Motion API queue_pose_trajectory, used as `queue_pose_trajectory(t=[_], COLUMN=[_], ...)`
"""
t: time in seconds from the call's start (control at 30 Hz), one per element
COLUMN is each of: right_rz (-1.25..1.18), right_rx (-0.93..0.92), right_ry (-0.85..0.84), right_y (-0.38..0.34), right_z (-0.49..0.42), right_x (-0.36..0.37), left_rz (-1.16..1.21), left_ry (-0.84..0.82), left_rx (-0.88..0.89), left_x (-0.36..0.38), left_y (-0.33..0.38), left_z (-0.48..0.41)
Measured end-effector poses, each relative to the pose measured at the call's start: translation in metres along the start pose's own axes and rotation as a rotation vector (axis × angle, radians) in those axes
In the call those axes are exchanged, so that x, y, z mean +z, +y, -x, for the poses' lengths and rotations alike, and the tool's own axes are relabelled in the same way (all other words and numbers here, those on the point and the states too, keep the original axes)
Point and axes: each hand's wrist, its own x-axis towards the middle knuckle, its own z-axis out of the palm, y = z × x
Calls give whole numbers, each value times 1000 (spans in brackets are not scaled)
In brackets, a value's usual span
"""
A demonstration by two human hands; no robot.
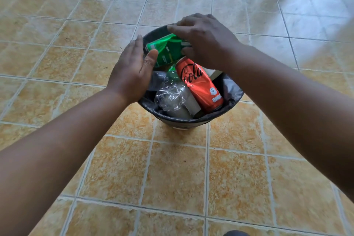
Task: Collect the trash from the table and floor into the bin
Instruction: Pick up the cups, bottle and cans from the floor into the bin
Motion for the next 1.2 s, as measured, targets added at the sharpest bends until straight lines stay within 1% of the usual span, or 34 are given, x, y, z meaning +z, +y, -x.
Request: queue_pose_trajectory(t=[0.1,0.17,0.23,0.37,0.47,0.53,0.63,0.7,0.8,0.93,1.03,1.2], right_rz=[-98,-140,-179,-261,-342,-519,-873,-970,-983,-999,-1019,-1080], right_rx=[-17,44,153,429,651,775,904,939,942,920,916,924], right_ry=[58,97,156,280,192,137,156,163,165,175,183,194], right_y=[5,12,22,39,44,43,45,48,46,46,48,49], right_z=[5,13,22,50,74,85,91,90,89,88,88,89], right_x=[-3,-3,-1,1,7,12,19,21,21,23,26,27], left_rz=[-15,-27,-37,-58,-64,-62,-59,-56,-22,75,161,390], left_ry=[-4,-9,-16,-17,-10,-12,-16,-14,9,80,88,86], left_rx=[-6,-13,-20,-14,-7,-5,-1,-6,-10,-57,-138,-299], left_x=[0,0,0,0,0,-1,0,0,0,1,2,6], left_y=[0,1,1,2,2,3,3,3,1,0,-3,-15], left_z=[0,0,0,0,0,-1,-2,-3,-2,0,1,-3])
